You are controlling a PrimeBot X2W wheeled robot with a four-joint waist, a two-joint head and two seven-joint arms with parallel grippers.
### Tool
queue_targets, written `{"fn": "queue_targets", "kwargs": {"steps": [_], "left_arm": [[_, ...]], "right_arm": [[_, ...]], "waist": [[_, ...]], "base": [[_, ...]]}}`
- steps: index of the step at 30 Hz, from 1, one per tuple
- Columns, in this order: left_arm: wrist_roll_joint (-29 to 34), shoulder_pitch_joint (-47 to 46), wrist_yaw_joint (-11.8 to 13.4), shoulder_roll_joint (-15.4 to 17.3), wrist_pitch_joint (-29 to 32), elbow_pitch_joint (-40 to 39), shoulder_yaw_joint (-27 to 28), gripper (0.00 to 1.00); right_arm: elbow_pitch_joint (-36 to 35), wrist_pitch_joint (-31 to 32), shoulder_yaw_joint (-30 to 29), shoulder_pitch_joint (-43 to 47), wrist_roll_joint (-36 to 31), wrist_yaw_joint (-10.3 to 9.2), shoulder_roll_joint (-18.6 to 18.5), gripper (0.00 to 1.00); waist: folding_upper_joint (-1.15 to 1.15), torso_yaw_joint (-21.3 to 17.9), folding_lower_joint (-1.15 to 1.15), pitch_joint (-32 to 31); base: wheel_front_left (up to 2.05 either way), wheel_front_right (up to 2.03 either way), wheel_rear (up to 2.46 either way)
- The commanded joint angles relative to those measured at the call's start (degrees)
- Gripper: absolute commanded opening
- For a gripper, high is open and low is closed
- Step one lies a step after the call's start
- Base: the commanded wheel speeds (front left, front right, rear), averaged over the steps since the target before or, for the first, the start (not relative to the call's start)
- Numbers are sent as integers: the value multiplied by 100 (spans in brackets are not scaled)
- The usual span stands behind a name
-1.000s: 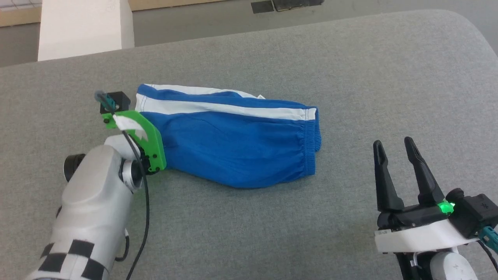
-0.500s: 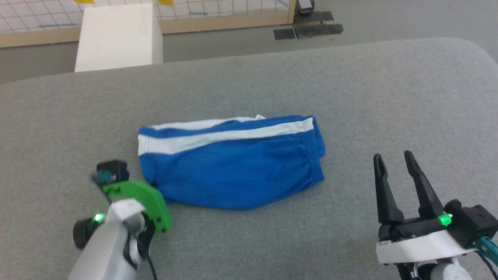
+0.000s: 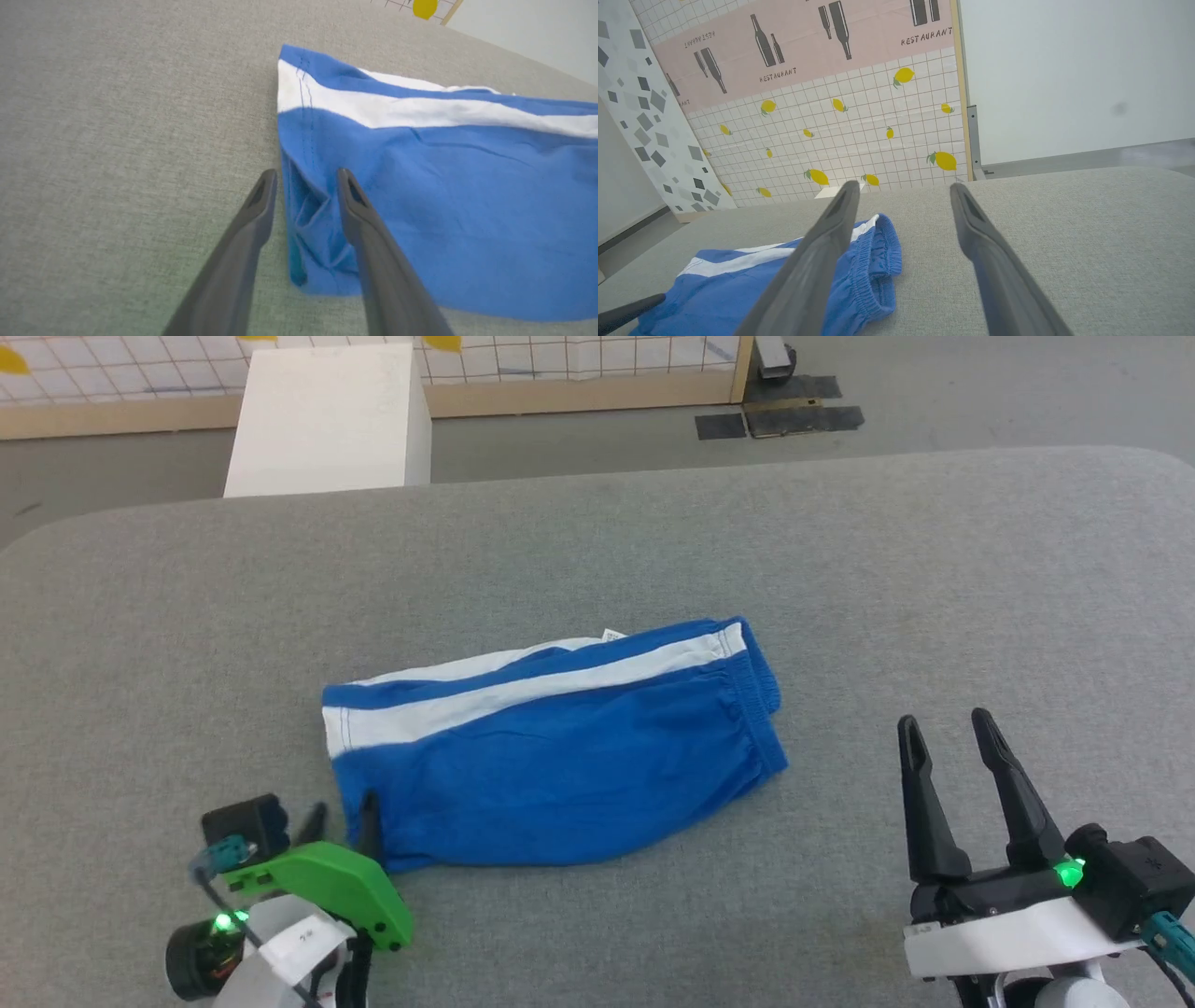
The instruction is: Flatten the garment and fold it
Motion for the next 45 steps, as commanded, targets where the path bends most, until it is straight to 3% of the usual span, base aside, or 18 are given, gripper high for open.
{"fn": "queue_targets", "kwargs": {"steps": [1, 8, 14, 20, 23, 33, 38, 45], "left_arm": [[39, -36, -35, -39, -224, 40, 44, 100], [226, -47, -303, -116, -1551, -102, 276, 100], [815, -46, -841, -388, -1692, -822, 851, 100], [1488, 161, -1527, -864, -1694, -1398, 1423, 100], [1695, 180, -1733, -995, -1695, -1548, 1555, 100], [1930, 109, -1910, -1105, -1695, -1625, 1589, 100], [1854, 73, -1922, -1108, -1695, -1622, 1521, 100], [1844, 24, -1929, -1109, -1696, -1598, 1478, 100]], "right_arm": [[-4, -32, -21, -11, -44, -8, 5, 100], [-9, -17, -79, -49, -100, -8, 5, 100], [69, 206, -85, -295, -136, -8, 5, 100], [677, 1408, -6, -1005, -113, -8, 5, 100], [1105, 2173, -125, -1438, -51, -8, 5, 100], [2468, 4355, -398, -2497, -243, -8, 5, 100], [2810, 4934, -546, -2745, -441, -8, 5, 100], [3227, 5492, -503, -2869, -158, -8, 5, 100]], "waist": [[0, 39, 0, 18], [0, 228, 0, -16], [0, 449, 0, -34], [0, 617, 0, 27], [0, 724, 0, 93], [0, 1014, 0, 335], [0, 1088, 0, 424], [0, 1112, 0, 501]], "base": [[0, 0, 0], [0, 0, 0], [0, 0, 0], [0, 0, 0], [0, 0, 0], [0, 0, 0], [0, 0, 0], [0, 0, 0]]}}
